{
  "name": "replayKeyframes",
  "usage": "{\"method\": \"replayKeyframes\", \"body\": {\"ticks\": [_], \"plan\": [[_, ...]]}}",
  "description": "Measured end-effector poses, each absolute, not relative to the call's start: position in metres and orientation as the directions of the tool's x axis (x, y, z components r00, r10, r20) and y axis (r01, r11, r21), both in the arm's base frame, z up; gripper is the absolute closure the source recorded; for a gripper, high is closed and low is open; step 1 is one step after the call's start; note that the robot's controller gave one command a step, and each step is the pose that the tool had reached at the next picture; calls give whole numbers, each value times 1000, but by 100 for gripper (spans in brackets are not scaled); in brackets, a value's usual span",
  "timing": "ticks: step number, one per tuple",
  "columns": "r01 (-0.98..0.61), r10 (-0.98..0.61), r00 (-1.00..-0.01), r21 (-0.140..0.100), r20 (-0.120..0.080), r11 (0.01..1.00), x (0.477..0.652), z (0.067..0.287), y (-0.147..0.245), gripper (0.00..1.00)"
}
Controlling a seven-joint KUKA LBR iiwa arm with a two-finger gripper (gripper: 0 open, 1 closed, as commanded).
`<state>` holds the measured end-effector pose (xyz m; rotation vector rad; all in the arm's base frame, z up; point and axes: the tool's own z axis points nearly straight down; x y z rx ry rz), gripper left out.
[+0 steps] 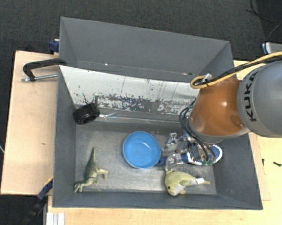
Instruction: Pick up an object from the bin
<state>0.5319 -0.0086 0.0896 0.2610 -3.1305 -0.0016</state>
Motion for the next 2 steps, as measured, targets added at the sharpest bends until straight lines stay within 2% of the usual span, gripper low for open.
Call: {"method": "replayKeyframes", "body": {"ticks": [1,2], "plan": [[-317,-317,-948,-2,-10,949,523,162,1,100],[-311,-311,-950,-3,-14,950,528,240,11,100]]}}
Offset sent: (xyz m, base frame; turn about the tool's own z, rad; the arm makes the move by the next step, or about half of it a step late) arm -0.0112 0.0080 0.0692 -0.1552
